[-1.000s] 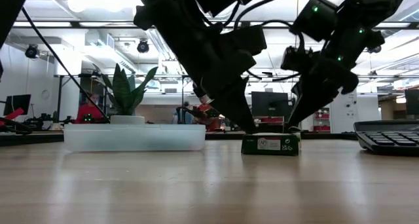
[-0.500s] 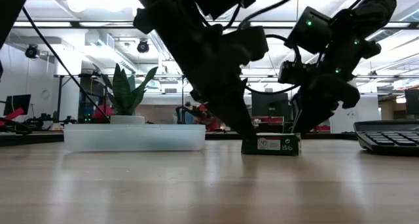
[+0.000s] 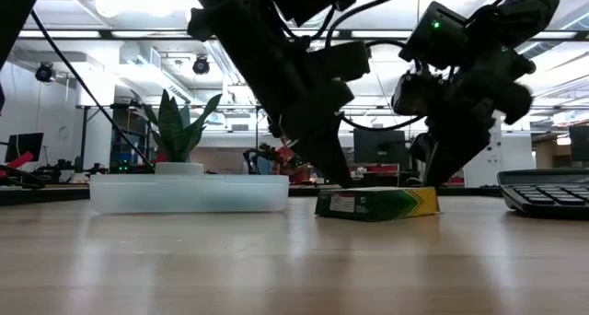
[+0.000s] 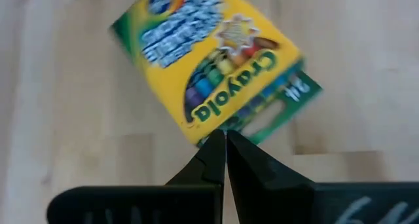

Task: Pack school essentials
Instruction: Put the yellow crayon box into the blue supply box

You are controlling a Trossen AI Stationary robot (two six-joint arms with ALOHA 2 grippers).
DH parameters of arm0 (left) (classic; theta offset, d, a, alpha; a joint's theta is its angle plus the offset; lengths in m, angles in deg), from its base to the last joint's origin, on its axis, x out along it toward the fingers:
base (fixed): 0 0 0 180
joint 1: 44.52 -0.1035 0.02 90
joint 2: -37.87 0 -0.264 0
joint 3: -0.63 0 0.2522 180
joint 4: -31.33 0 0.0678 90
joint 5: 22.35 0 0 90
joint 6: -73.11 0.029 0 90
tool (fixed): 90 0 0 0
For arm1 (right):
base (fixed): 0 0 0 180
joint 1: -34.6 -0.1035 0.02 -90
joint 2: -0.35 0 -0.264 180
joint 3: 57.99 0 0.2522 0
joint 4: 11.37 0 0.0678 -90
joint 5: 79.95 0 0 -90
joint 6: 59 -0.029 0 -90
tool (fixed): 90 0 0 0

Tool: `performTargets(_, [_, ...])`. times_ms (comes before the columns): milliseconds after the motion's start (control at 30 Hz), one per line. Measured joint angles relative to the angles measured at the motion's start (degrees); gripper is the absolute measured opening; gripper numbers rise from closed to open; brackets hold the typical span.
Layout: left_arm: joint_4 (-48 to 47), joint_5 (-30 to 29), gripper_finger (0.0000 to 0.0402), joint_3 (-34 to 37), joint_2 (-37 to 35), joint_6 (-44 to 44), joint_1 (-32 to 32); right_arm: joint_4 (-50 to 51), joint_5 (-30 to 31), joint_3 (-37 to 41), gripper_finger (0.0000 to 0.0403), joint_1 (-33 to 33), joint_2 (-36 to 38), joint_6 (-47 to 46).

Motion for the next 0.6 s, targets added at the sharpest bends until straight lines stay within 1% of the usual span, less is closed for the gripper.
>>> performTargets(67, [-0.1,0.1,0.0000,-0.1,-0.7,0.0,0.4,0.0,-1.1,0.0,0.0009,-1.0,0.0,-0.1])
performTargets(200, [0.6,0.3,0.0000,-0.9,-2.2,0.0,1.1,1.9,-0.9,0.0,0.0009,-1.8,0.8,0.4])
performTargets(267, [2.5,0.4,0.0000,-1.4,-2.3,0.0,1.4,3.6,-0.6,0.0,0.0009,-1.8,2.3,0.3])
performTargets(333, [5.3,0.5,0.0000,-1.7,-2.2,0.0,1.5,5.6,2.4,0.0,0.0008,-1.8,4.8,0.7])
performTargets(400, [10.0,0.5,0.0000,-2.1,-2.0,0.0,1.6,7.1,7.3,0.1,0.0009,-1.8,8.0,1.8])
performTargets(467, [12.5,0.5,0.0000,-2.2,-2.0,-0.1,1.7,7.3,11.6,0.1,0.0009,-1.8,11.5,2.7])
performTargets(533, [13.4,0.4,0.0000,-2.2,-1.9,-1.3,2.0,7.2,14.0,0.1,0.0008,-1.8,15.4,3.4])
performTargets(600, [13.7,0.2,0.0000,-2.2,-1.9,-2.5,2.2,6.8,14.7,0.3,0.0008,-2.0,19.3,4.2])
